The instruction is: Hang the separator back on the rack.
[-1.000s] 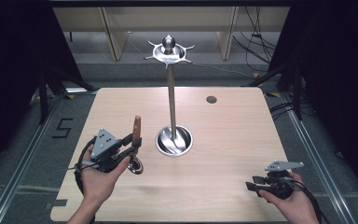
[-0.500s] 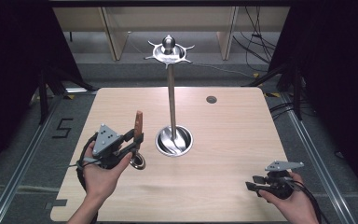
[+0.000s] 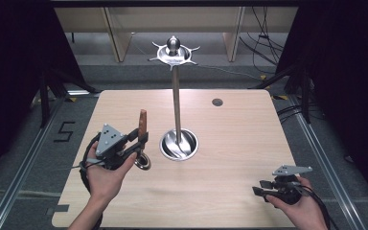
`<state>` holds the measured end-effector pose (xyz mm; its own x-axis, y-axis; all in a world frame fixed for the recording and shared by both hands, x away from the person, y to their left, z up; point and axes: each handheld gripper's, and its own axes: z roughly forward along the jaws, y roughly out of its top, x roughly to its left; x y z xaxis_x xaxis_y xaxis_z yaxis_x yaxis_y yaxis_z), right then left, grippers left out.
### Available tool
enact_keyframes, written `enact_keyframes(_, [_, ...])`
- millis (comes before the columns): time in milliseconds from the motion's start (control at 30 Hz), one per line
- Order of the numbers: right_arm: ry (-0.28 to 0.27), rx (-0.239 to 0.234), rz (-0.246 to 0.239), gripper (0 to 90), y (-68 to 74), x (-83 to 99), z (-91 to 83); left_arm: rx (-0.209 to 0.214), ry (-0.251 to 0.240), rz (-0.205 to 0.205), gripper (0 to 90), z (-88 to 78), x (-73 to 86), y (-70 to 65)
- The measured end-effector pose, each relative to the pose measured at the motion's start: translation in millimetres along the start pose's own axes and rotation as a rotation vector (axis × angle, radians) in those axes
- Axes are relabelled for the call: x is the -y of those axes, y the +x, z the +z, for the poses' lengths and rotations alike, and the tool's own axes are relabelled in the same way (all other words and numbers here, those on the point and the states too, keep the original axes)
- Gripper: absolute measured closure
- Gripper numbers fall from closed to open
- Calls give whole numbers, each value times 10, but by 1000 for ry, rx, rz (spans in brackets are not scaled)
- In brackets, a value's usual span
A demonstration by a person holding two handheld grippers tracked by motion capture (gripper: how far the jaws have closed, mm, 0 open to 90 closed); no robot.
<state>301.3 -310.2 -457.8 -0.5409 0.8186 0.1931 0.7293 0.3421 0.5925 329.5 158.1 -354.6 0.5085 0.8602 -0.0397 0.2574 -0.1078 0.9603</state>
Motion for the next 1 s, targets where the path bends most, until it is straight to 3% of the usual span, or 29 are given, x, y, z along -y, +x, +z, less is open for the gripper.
enact_keyframes(100, [-1,0,2,574,2,1,-1,9,-2,6,670,11,-14,20])
enact_keyframes(133, [-70,0,17,574,14,20,48,10,-1,10,670,12,-21,31])
enact_keyframes(400, [-58,-4,26,574,20,17,42,33,-29,1,670,20,-85,121])
enact_keyframes(433, [-60,-1,7,574,9,15,41,31,-28,4,670,17,-93,130])
enact_keyframes(1000, [-71,1,20,575,15,16,47,73,-53,41,670,47,-131,271])
